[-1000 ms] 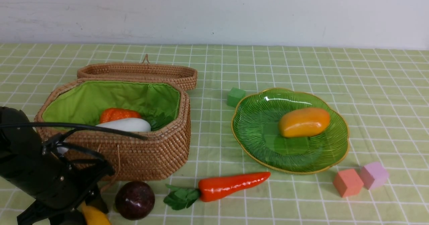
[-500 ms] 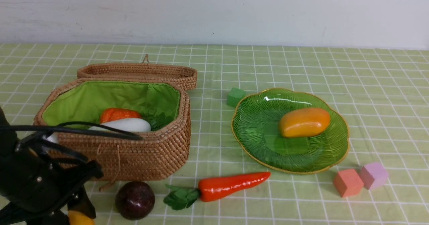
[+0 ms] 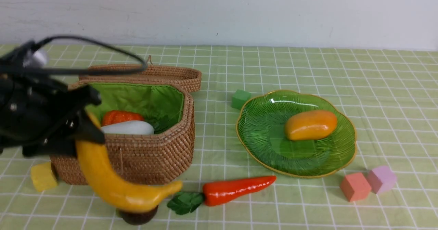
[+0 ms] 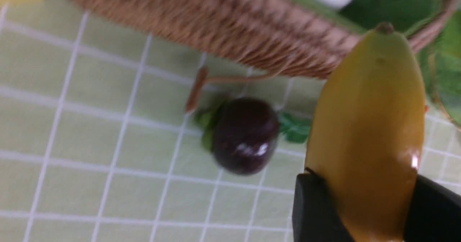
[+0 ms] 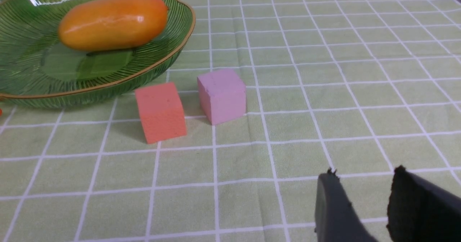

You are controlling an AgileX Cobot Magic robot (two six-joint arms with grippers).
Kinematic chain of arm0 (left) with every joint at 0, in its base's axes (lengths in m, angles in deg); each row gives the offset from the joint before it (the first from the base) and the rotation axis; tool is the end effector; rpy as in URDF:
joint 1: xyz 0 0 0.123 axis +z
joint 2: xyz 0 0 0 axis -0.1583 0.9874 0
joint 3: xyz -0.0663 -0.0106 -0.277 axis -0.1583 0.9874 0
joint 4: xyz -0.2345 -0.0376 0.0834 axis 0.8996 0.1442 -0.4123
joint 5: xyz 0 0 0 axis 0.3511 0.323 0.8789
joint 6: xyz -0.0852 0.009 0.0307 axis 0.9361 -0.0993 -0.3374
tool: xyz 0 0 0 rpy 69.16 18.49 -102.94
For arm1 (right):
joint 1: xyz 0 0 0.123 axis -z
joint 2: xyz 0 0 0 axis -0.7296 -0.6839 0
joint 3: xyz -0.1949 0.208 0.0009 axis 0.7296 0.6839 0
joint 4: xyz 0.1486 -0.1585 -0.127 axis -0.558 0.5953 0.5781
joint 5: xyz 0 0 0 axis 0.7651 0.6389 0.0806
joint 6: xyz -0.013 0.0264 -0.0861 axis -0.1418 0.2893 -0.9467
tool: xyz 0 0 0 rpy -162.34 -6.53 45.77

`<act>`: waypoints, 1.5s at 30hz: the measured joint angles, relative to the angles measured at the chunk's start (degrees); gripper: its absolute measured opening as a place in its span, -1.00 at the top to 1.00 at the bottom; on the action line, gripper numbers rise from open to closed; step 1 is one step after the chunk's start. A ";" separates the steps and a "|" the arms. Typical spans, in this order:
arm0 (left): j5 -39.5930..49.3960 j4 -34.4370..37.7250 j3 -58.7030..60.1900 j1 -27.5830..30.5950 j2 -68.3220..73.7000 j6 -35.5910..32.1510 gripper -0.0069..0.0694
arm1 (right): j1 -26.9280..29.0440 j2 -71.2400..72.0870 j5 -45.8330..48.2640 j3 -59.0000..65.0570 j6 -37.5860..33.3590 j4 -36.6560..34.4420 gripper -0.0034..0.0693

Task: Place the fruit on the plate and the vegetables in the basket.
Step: Use the left arm to grab a banana and put it into the right plate

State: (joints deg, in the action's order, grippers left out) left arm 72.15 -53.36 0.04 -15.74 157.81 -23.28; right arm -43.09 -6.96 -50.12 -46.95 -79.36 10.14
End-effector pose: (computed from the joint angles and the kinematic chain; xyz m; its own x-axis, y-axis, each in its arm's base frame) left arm 0.2503 -0.0572 0.3439 -0.8655 -0.3686 -0.3392 -0.1731 0.8555 -0.4879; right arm 0.0514 -0.0061 0.1726 -0.3067 0.0260 -0.9515 0.0958 0.9954 -0.0037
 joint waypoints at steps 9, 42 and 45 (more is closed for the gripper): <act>5.31 -1.38 -33.50 -15.63 24.51 -1.21 0.04 | 0.00 0.00 0.00 0.00 0.00 0.00 0.25; 13.55 -6.41 -85.14 -24.62 71.78 5.46 -0.50 | 0.00 0.00 0.00 0.00 0.00 0.00 0.25; 13.55 -6.71 -85.14 -24.62 71.44 4.60 -0.66 | 0.00 0.00 0.00 0.00 0.00 0.00 0.25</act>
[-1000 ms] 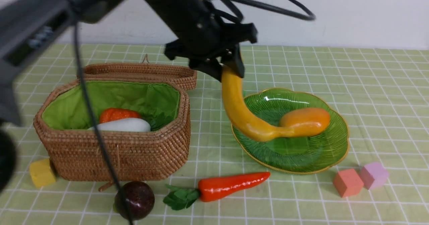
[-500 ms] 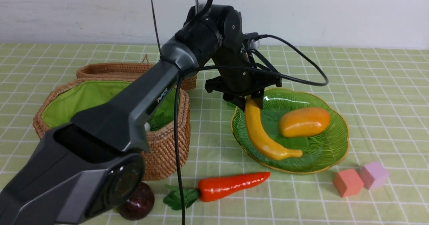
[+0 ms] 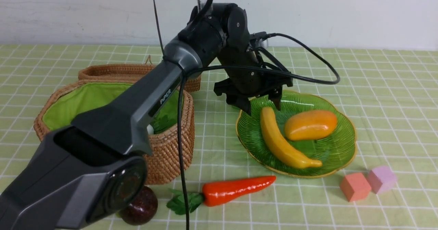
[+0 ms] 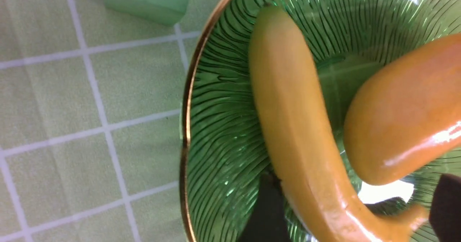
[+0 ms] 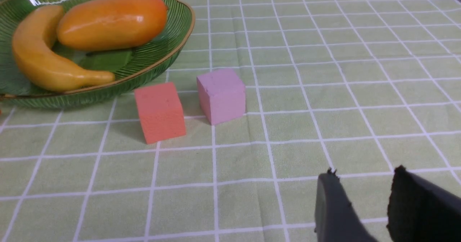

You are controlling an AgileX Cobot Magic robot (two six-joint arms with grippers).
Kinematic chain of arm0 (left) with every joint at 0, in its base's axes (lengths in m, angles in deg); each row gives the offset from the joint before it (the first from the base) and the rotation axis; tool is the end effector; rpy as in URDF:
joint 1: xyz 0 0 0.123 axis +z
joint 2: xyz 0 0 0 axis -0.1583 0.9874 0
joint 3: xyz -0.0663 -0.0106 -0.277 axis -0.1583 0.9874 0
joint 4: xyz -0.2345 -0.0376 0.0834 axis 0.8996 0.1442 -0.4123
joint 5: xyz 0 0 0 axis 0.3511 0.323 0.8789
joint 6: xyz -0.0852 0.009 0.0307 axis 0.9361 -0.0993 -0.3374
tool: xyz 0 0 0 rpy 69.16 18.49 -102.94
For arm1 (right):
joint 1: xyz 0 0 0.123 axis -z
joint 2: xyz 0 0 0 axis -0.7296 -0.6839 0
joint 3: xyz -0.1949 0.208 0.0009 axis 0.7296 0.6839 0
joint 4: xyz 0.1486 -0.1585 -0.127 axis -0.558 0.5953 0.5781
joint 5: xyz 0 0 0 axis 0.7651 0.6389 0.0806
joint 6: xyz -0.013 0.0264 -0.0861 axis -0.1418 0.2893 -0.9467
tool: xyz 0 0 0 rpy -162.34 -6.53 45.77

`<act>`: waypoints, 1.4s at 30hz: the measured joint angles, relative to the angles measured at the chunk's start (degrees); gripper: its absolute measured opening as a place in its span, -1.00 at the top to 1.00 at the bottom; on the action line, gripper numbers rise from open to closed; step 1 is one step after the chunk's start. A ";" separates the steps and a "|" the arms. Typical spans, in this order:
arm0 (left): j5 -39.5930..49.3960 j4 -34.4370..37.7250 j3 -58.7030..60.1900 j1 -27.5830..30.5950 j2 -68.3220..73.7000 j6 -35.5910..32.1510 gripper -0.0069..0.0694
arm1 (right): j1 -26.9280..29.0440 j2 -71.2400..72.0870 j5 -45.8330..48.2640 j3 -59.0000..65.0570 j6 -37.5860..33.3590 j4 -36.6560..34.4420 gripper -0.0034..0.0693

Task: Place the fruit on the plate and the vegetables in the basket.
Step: Use the left arm to grab a banana and put it into the right plate, then use the left arm to grab a carrot and put it into the left basket

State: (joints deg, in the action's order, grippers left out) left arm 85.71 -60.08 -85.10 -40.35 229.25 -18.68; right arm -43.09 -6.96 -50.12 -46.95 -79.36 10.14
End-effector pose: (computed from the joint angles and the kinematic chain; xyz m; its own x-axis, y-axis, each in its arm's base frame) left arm 0.4510 -0.2991 0.2488 -0.9281 0.0494 -0.3691 0.2127 0.8839 -0.4165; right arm 0.0514 -0.0061 0.1726 -0.3067 0.0260 -0.9515 0.0958 0.9954 -0.0037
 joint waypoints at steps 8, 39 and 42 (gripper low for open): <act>0.00 -1.47 6.82 -0.63 -11.96 -10.87 -0.72 | 0.00 0.00 0.00 0.00 0.00 0.00 0.25; -5.24 0.18 51.02 -4.55 -18.55 -59.48 -0.68 | 0.00 0.00 0.00 0.00 0.00 0.00 0.25; -5.29 0.35 51.02 -4.55 -18.55 -59.48 -0.60 | 0.00 0.00 0.00 0.00 0.00 0.00 0.25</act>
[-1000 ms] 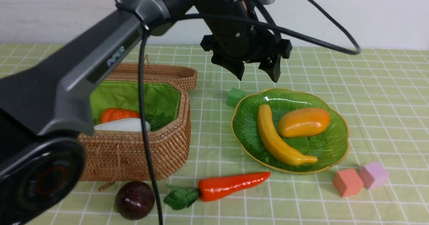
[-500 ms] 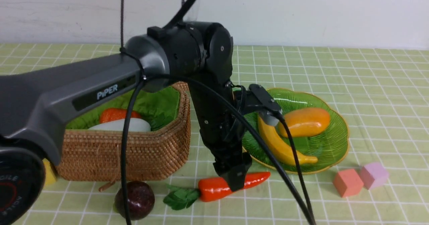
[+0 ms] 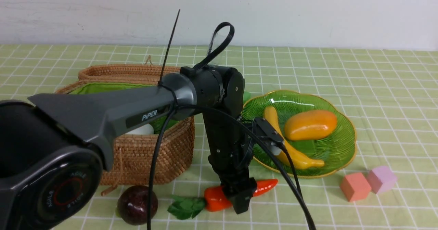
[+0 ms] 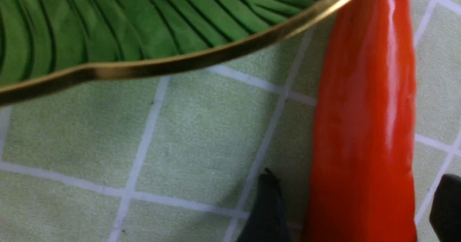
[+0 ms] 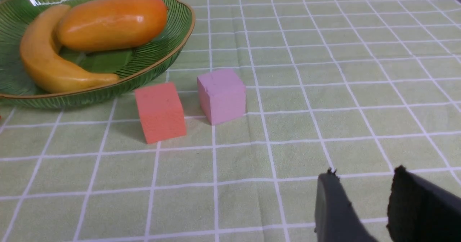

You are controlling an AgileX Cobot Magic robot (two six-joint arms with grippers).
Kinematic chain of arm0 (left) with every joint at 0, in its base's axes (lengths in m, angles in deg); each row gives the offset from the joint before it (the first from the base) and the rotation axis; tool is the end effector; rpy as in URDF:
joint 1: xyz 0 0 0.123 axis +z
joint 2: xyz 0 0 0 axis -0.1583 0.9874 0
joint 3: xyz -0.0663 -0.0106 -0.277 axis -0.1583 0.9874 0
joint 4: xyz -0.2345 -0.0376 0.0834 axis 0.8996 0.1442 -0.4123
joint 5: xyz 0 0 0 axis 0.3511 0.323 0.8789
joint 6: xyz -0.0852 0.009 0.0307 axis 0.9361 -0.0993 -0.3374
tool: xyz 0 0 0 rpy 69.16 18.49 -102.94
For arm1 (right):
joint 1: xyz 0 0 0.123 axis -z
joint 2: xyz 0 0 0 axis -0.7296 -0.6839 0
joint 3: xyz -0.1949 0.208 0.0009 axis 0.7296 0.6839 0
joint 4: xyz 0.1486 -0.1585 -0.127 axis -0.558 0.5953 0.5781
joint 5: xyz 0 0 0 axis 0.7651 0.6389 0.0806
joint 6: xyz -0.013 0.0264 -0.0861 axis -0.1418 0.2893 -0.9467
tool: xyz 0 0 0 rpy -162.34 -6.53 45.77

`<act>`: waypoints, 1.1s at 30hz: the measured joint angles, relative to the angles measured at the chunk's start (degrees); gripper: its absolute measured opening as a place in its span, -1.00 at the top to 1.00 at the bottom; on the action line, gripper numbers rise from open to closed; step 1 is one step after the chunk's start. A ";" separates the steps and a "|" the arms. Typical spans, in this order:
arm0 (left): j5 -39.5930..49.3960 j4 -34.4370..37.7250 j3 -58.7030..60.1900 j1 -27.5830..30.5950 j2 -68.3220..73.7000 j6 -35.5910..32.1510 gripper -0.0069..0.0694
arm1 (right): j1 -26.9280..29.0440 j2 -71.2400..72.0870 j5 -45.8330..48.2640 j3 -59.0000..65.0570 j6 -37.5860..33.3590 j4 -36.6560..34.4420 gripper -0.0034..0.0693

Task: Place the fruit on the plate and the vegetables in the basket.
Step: Use the left arm to grab a carrot and put it into the left basket

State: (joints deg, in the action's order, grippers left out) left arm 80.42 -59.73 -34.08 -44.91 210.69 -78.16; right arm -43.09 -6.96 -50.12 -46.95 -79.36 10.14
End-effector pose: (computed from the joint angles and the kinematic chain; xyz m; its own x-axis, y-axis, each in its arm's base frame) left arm 0.3504 -0.2792 0.1695 -0.3907 0.9020 -0.1839 0.9170 0.3639 -0.1637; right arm 0.0514 -0.0061 0.1726 -0.3067 0.0260 -0.9515 0.0958 0.9954 -0.0037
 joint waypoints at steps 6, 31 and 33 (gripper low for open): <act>2.45 1.10 0.00 0.05 0.30 0.00 -0.11 | 0.00 0.00 0.00 0.00 0.00 0.00 0.25; 5.28 -18.49 -4.06 17.61 -27.55 2.27 -0.09 | 0.00 0.00 -0.05 0.00 0.00 0.00 0.25; 4.66 -19.02 -4.06 21.33 -25.85 1.82 -0.09 | 0.00 0.00 -0.05 0.00 0.00 0.00 0.25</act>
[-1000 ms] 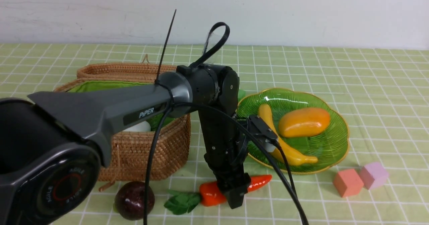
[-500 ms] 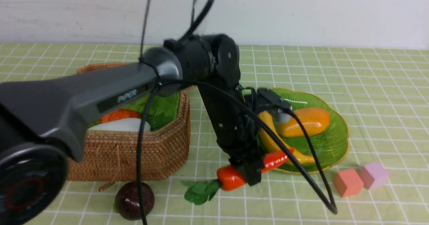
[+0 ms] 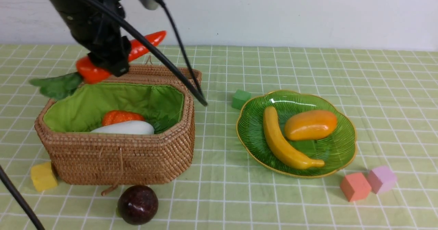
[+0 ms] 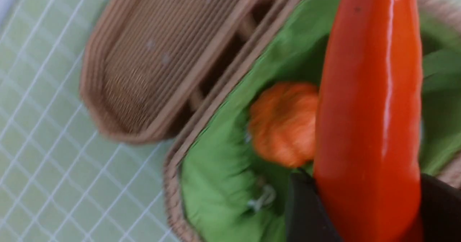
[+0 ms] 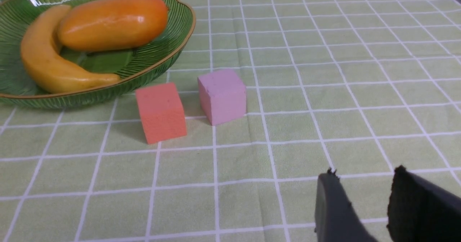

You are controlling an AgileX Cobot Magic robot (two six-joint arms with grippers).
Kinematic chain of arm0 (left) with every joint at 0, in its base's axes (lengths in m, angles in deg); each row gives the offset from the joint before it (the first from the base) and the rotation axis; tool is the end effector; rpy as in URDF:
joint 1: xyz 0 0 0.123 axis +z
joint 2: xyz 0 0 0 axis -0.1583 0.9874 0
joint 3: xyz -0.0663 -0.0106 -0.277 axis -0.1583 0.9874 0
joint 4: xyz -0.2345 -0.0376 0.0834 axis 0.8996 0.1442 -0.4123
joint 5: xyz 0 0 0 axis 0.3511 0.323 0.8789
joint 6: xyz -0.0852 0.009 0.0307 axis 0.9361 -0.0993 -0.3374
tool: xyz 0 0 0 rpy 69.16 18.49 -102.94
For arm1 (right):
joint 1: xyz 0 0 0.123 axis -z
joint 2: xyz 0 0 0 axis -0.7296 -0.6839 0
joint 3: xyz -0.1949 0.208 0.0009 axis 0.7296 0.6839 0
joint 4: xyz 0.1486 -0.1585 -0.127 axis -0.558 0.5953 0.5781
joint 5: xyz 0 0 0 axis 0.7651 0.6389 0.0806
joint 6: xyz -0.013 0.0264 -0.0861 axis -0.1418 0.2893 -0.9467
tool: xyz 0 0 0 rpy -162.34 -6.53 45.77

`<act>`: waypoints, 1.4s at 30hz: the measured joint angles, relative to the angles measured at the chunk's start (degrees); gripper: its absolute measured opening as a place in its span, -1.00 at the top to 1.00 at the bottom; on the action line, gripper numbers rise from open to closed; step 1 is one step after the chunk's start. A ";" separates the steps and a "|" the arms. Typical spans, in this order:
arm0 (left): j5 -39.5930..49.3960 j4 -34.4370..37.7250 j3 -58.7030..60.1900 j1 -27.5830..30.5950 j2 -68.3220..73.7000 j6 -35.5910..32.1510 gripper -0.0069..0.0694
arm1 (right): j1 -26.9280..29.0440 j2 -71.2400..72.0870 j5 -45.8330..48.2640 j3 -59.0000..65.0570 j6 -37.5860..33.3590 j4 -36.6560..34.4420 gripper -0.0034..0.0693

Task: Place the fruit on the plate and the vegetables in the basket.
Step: Use the left arm to grab a carrot and put it into the left basket, then grab a mangosteen with your left arm and put it on the plate on the right

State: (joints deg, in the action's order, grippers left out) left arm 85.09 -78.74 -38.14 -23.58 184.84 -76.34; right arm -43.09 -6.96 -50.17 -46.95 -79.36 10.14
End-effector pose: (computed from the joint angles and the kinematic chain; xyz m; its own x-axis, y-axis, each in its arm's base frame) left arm 0.3676 -0.0887 0.3744 -0.5466 0.7614 -0.3487 0.6860 0.6459 0.3351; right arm 0.0515 -0.0061 0.1727 -0.3058 0.0259 -0.9517 0.0958 0.9954 -0.0037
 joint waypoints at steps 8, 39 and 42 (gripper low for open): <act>-3.77 1.81 0.06 3.31 7.18 0.00 -0.15 | 0.00 0.00 0.00 0.00 0.00 0.00 0.25; -12.36 20.66 46.13 3.25 -21.52 27.31 -0.88 | 0.00 0.00 0.00 0.00 0.00 0.00 0.25; -15.67 21.29 47.48 3.25 -20.25 28.55 -0.87 | 0.00 0.00 0.00 0.00 0.00 0.00 0.25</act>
State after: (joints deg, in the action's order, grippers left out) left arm 69.42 -57.45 9.34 -20.33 164.59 -47.79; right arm -43.09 -6.96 -50.17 -46.95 -79.36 10.14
